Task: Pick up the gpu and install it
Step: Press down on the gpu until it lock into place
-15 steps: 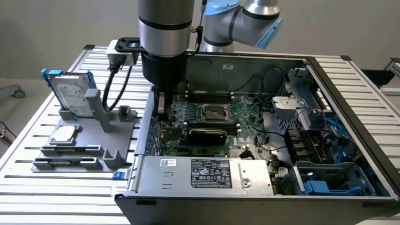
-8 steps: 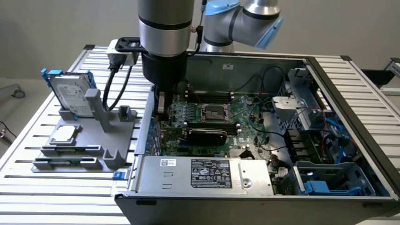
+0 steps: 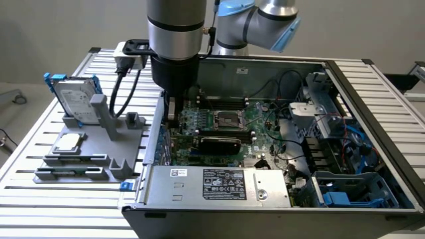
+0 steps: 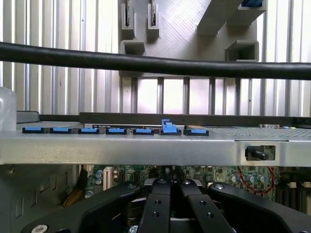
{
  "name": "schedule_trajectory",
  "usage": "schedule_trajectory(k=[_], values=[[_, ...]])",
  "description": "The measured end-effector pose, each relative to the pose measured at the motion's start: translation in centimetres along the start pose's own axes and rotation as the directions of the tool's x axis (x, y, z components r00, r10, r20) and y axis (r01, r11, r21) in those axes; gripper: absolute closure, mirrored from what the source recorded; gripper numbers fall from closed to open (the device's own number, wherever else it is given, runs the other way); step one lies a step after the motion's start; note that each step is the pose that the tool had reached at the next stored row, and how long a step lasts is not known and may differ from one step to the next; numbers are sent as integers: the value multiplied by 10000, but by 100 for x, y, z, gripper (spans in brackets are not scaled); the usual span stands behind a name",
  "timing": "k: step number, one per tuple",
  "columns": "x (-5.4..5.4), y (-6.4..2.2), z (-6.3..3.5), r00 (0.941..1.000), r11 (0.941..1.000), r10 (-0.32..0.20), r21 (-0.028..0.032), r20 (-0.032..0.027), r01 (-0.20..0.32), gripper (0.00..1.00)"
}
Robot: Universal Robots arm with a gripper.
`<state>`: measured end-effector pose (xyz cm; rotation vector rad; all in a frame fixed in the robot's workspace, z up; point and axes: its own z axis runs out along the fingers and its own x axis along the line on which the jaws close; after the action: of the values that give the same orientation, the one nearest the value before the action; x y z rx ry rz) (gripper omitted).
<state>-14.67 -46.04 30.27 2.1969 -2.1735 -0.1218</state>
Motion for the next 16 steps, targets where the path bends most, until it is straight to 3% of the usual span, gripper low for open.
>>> schedule_trajectory(k=[16], values=[[-24,-3,26,10000,10000,-81,27,-8,81,89]])
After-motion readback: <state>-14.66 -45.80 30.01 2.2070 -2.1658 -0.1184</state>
